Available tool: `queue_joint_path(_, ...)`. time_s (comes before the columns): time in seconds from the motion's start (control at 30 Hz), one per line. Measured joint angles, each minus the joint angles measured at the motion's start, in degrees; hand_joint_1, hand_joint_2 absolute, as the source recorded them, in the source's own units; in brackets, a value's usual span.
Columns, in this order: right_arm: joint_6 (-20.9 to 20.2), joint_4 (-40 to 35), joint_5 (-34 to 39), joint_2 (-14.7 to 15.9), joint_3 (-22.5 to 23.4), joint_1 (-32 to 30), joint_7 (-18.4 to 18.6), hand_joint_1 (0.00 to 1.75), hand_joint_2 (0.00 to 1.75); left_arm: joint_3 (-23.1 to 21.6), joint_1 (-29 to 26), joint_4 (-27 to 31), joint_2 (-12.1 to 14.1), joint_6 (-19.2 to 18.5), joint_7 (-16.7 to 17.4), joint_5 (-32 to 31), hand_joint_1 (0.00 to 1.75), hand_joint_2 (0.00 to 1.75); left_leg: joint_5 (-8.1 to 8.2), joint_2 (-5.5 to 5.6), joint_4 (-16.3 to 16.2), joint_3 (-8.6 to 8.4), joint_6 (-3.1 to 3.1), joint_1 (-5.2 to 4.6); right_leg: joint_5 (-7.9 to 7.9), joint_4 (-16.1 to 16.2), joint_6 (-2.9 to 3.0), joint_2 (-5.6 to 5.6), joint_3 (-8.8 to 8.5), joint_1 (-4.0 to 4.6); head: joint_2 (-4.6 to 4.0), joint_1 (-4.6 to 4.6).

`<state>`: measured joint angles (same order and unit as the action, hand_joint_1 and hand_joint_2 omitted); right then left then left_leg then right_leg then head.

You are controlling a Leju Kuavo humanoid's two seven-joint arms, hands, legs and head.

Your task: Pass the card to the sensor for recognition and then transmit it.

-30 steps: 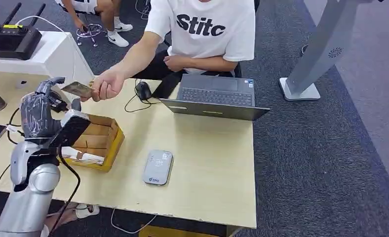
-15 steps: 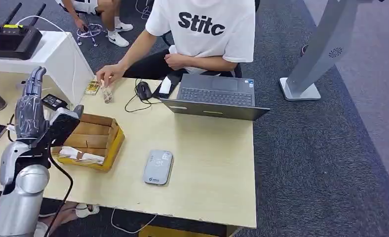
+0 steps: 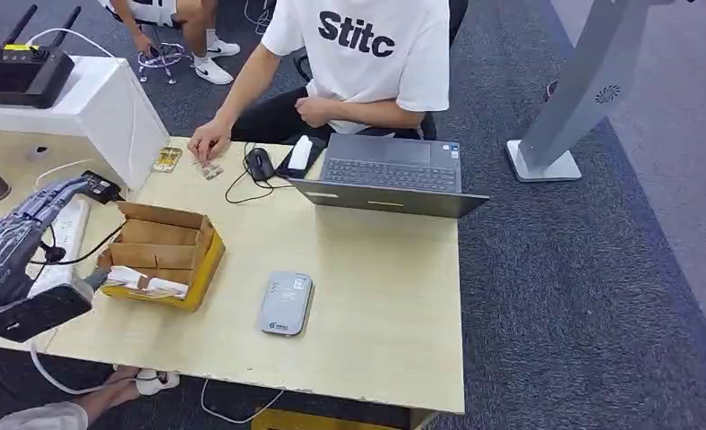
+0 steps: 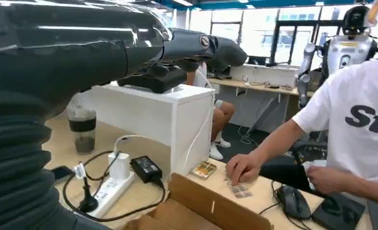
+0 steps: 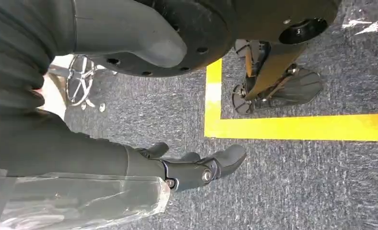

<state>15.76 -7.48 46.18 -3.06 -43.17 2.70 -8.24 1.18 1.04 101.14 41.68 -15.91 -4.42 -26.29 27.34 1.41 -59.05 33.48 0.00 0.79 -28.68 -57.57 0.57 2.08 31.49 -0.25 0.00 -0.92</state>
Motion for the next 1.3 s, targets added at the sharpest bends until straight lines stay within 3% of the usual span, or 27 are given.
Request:
queue_joint_path(0.17, 0.11, 0.11, 0.63, -0.48, 0.02, -0.04, 0.33, 0.00, 1.75, 2.58, -6.72, 6.13, 3.65, -0.11, 1.48, -1.92, 0.00, 1.75, 0.00, 0.00, 0.00, -0.01, 0.00, 0.00, 0.00, 0.01, 0.00, -0.01, 0.00, 0.00, 0.00, -0.04)
queue_joint_path(0.33, 0.13, 0.11, 1.02, -0.61, 0.02, -0.03, 0.46, 0.00, 1.75, 3.49, -9.51, 8.61, 4.81, -0.22, 2.62, -3.73, 0.00, 1.75, -0.01, 0.08, 0.00, -0.02, 0.00, 0.00, 0.01, 0.01, 0.00, -0.10, -0.05, -0.01, 0.00, 0.00)
queue_joint_path(0.47, 0.46, 0.13, 1.81, -0.90, 0.02, 0.03, 0.94, 0.00, 1.75, 3.06, -9.94, 8.52, 4.33, 1.56, 5.68, -14.38, 0.00, 1.75, -0.02, 0.09, -0.01, -0.03, -0.01, -0.01, 0.01, 0.01, 0.00, -0.11, -0.05, -0.01, 0.00, -0.04)
queue_joint_path(0.6, 2.47, 0.15, 2.45, -1.88, -0.02, 0.28, 1.09, 0.00, 1.75, -0.51, -9.01, 3.99, -0.39, 9.63, 9.42, -30.99, 0.00, 1.75, -0.04, 0.12, -0.01, -0.06, -0.01, -0.04, 0.01, 0.01, 0.00, -0.12, -0.05, -0.05, 0.00, -0.02)
queue_joint_path(0.73, 1.83, 0.17, 2.32, -1.99, -0.42, 0.68, 2.06, 0.00, 1.75, -4.27, -6.79, -2.15, -6.16, 14.82, 12.61, -41.01, 0.00, 1.75, -0.05, 0.16, -0.01, -0.06, -0.01, -0.06, 0.02, 0.01, -0.01, -0.14, -0.08, -0.06, 0.00, 0.00)
queue_joint_path(1.0, 1.09, 0.59, 2.03, -1.99, -1.51, 1.08, 2.56, 0.00, 1.75, -7.19, -3.70, -11.15, -13.28, 15.32, 12.88, -41.66, 0.00, 1.75, -0.04, 0.13, -0.04, -0.05, -0.01, -0.06, 0.04, 0.03, -0.02, -0.09, -0.04, -0.06, 0.00, 0.00)
queue_joint_path(1.3, 0.94, 0.81, 2.05, -1.84, -3.02, 1.33, 2.82, 0.00, 1.75, -8.20, -0.95, -16.99, -16.41, 12.53, 9.05, -36.73, 0.00, 1.75, -0.05, 0.13, -0.03, -0.05, -0.01, -0.03, 0.04, 0.02, -0.02, -0.09, -0.03, -0.04, 0.00, 0.00)
